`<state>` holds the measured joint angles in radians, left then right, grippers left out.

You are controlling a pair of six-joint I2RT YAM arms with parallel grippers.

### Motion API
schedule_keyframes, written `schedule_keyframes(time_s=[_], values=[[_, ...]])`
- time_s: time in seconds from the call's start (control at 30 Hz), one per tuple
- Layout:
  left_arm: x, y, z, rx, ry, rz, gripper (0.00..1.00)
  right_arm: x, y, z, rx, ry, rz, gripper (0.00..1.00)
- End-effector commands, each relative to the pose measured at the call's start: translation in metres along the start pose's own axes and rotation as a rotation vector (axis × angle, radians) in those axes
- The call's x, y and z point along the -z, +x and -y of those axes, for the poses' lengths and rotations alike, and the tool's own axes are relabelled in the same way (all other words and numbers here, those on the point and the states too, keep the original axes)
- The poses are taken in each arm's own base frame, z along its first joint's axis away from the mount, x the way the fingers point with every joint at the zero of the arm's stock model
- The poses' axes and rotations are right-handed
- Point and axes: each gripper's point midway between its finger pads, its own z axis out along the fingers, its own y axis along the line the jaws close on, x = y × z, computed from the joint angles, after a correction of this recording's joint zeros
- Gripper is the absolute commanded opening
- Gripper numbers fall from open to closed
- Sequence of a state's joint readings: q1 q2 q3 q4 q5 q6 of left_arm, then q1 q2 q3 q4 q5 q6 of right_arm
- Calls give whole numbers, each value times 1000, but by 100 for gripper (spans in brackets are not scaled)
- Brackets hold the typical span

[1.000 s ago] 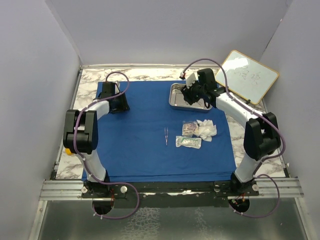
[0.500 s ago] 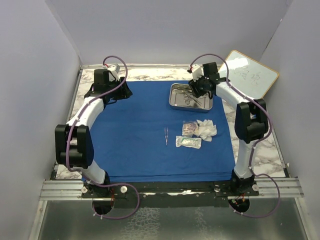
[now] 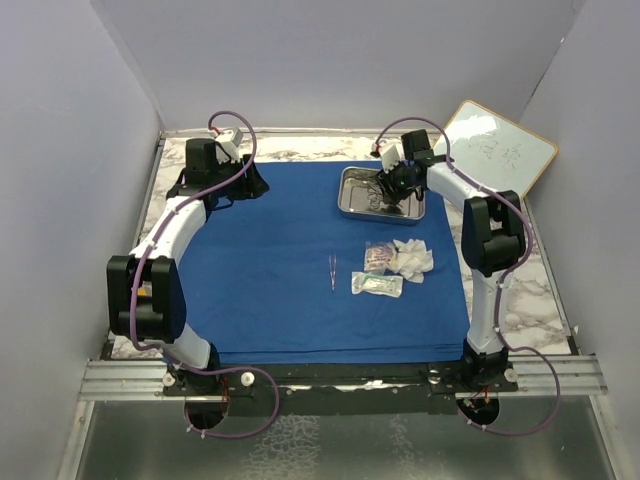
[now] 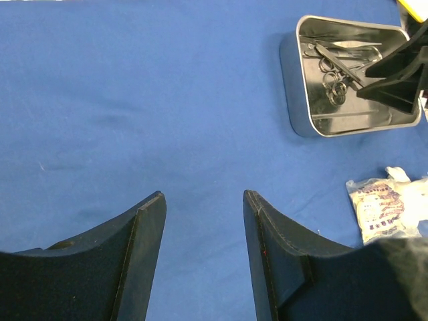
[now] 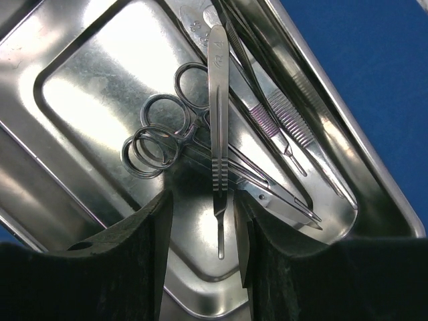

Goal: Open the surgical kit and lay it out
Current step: Pick up the medical item from the container.

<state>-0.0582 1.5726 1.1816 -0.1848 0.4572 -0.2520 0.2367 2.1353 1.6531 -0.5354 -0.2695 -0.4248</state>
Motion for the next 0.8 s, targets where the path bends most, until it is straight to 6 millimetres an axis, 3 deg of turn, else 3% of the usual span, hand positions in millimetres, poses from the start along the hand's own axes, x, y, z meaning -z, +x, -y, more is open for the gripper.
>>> schedule_keyframes(time_s=[0.0, 0.5, 0.77], values=[[5, -9, 13, -23, 62, 31, 53, -8, 3, 0, 6, -47, -10, 41], [3, -7, 13, -17, 64, 27, 53, -26, 9, 7, -9, -98, -13, 30], [3, -7, 14, -10, 78, 28, 53, -24, 8, 5, -4, -115, -10, 15]])
